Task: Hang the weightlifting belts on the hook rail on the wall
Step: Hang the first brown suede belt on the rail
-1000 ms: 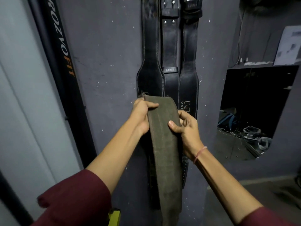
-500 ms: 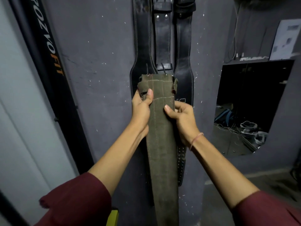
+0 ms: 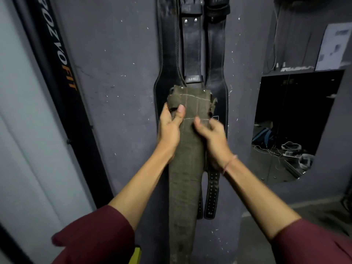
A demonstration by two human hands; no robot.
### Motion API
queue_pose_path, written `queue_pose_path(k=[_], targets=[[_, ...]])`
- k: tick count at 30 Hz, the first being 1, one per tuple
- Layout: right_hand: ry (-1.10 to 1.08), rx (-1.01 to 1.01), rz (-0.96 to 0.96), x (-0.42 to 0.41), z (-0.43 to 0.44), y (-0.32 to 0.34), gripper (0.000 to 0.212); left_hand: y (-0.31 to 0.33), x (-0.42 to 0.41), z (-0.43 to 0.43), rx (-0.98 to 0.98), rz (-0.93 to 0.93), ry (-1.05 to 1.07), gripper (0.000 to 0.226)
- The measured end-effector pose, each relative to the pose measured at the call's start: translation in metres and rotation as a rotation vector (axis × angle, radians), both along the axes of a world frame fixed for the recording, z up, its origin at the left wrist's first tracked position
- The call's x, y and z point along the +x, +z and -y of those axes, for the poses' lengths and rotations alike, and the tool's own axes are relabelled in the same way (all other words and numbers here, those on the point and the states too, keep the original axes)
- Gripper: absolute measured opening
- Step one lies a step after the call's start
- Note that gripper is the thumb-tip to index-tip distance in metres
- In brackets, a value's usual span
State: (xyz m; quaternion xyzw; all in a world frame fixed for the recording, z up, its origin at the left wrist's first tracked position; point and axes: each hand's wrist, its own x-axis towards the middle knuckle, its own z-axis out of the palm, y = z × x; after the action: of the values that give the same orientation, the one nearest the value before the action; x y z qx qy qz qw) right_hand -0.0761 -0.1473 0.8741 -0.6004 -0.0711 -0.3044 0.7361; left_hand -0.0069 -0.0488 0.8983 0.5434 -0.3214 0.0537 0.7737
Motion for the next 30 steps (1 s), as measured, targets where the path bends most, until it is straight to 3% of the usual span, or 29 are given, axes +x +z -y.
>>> queue_pose_path(k=[7, 12, 15, 18, 21, 25, 27, 30], targets=[[-0.075, 0.172, 0.045, 0.023, -0.008, 0.059, 0.03, -0.028, -0.005, -0.018, 0.14, 0.133, 0.133, 0.041], [-0.108, 0.168, 0.111, 0.023, -0.01, 0.077, 0.03, -0.14, -0.019, -0.023, 0.223, -0.079, 0.091, 0.032], [-0.124, 0.139, 0.138, 0.021, -0.009, 0.086, 0.027, -0.17, -0.023, -0.024, 0.261, -0.158, 0.047, 0.03], [-0.121, 0.11, 0.13, 0.019, -0.004, 0.083, 0.026, -0.145, -0.025, -0.02, 0.24, -0.084, 0.073, 0.057], [-0.103, 0.069, 0.109, 0.017, -0.004, 0.068, 0.027, -0.086, -0.024, -0.013, 0.192, -0.012, 0.136, 0.058], [-0.091, 0.015, 0.12, 0.012, 0.0, 0.05, 0.026, -0.009, -0.019, -0.011, 0.157, -0.213, 0.138, 0.097], [-0.081, -0.019, 0.13, 0.007, 0.005, 0.048, 0.025, 0.011, -0.022, -0.016, 0.036, -0.315, -0.018, 0.087], [-0.047, -0.044, 0.134, -0.001, 0.007, 0.042, 0.024, 0.027, -0.02, -0.018, -0.032, -0.351, -0.058, 0.065]])
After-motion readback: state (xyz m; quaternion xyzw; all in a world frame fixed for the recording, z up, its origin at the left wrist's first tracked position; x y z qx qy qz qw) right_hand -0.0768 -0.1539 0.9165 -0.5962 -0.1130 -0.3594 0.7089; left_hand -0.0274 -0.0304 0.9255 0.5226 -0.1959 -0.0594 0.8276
